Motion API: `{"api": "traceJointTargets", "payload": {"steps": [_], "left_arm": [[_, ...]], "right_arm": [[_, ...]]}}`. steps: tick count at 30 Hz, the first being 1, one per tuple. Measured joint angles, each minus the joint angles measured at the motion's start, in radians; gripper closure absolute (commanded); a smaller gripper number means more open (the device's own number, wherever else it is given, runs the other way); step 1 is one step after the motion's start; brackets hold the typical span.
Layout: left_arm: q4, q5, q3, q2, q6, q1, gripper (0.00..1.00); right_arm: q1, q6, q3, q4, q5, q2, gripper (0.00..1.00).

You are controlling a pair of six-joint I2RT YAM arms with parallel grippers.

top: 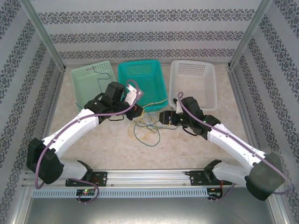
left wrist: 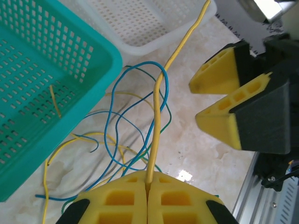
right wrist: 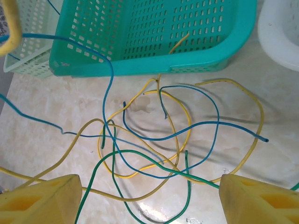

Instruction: Untangle the cables

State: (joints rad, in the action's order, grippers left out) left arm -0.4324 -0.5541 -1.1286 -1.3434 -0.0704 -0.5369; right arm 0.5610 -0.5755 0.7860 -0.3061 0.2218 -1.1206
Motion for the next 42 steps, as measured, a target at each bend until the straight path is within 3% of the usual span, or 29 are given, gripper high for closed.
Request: {"api": "traceJointTargets", "payload": {"steps": [11,19,31,38,42], "left_arm": [[0.000,-0.066,0.000,0.032,-0.017,0.000,0.95],[0.012,-0.075,0.000,0.031,-0.037,0.000,0.95],[0.077,-0.106,0.001,0.020,-0.098,0.000,0.94],[0.135,-0.132,0.026,0.020,-0.149,0.000,0.95],[0.149,-0.137,0.027,0.020,-0.164,0.000,0.94]], "right_arm": [[0.027,0.006,-0.023,0.084,0.003,0.010,0.23],[0.116,-0.029,-0.029,0.254,-0.033,0.013,0.23],[0.171,-0.094,-0.035,0.432,-0.144,-0.090,0.35],[0.177,-0.121,-0.029,0.491,-0.211,-0.174,0.54],[0.183,-0.131,-0.019,0.499,-0.247,-0.183,0.86]]}}
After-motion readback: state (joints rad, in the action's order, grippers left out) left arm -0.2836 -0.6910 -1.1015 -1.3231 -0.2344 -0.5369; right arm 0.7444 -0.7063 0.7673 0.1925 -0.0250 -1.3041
